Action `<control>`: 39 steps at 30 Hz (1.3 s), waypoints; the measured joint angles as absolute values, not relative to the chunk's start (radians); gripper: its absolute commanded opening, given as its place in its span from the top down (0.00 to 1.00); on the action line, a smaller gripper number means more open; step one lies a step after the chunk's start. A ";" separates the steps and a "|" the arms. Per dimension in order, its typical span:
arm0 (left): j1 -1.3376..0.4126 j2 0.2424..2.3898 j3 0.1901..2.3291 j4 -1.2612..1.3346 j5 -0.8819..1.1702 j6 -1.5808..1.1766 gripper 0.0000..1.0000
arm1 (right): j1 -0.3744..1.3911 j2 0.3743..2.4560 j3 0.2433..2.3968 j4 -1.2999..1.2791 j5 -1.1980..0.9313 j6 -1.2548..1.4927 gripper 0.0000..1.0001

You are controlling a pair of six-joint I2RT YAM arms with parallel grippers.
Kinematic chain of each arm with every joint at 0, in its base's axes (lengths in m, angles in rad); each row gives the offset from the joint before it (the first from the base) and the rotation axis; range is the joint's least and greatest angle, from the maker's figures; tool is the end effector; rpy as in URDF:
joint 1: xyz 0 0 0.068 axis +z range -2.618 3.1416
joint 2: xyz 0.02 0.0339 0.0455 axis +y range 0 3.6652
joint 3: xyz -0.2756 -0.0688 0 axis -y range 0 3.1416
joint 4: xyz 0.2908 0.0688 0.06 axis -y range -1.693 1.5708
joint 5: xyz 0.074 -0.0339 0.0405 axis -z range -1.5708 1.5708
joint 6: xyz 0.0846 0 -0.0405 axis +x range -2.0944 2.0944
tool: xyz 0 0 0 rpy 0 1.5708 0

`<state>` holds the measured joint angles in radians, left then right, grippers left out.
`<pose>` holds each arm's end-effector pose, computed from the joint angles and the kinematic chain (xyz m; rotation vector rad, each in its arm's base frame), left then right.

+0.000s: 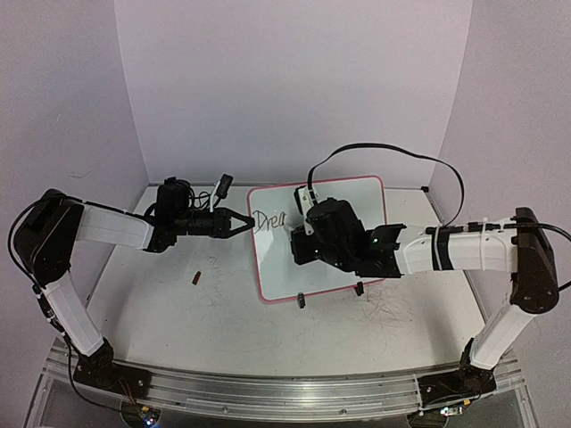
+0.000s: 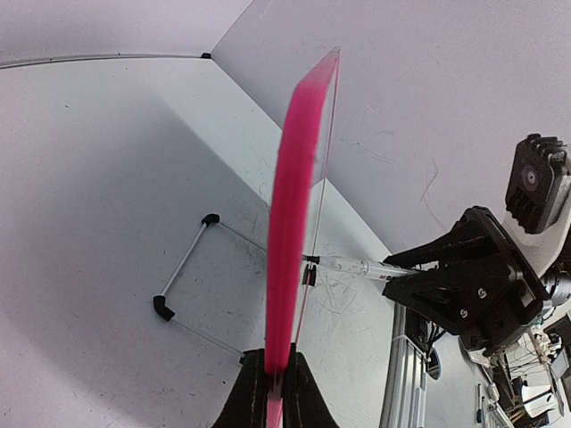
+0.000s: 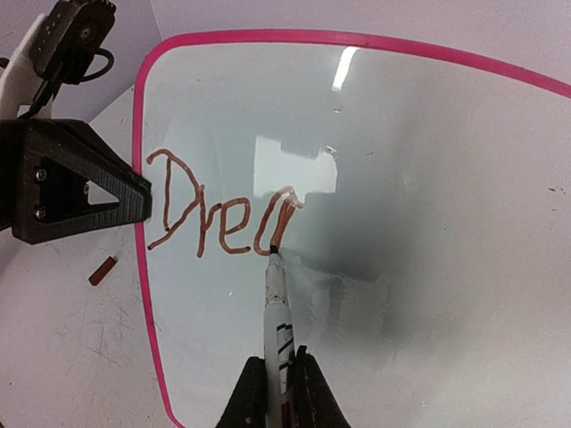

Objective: Write a sentence on the whiteboard

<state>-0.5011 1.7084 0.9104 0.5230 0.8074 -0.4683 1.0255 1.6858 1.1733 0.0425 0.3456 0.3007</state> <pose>0.3489 -0.2608 0.1842 0.6467 1.8935 -1.3910 0.2690 0.3882 0.2274 -0.5174 1.9790 0.4885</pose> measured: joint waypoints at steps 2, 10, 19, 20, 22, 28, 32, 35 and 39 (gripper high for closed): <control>-0.501 1.708 0.910 0.523 0.808 -0.468 1.00 | 1.027 1.680 1.164 0.043 0.346 0.305 1.00; -0.501 1.708 0.910 0.525 0.810 -0.467 1.00 | 1.025 1.651 1.155 0.021 0.354 0.302 1.00; -0.501 1.708 0.910 0.525 0.810 -0.467 1.00 | 1.018 1.641 1.158 0.022 0.347 0.277 1.00; -0.501 1.708 0.910 0.525 0.810 -0.467 1.00 | 1.016 1.642 1.161 0.022 0.347 0.275 1.00; -0.501 1.708 0.910 0.525 0.810 -0.467 1.00 | 1.015 1.642 1.168 0.022 0.349 0.271 1.00; -0.501 1.708 0.910 0.525 0.810 -0.467 1.00 | 1.009 1.644 1.190 0.027 0.352 0.261 1.00; -0.501 1.708 0.910 0.524 0.810 -0.467 1.00 | 1.004 1.651 1.191 0.030 0.357 0.259 1.00; -0.501 1.708 0.910 0.525 0.810 -0.467 1.00 | 1.003 1.655 1.191 0.030 0.360 0.259 1.00; -0.501 1.708 0.910 0.525 0.810 -0.467 1.00 | 1.003 1.657 1.191 0.031 0.362 0.259 1.00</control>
<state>-0.5011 1.7084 0.9104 0.5247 0.8098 -0.4671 1.0035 1.6566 1.1912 0.0305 0.3621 0.2592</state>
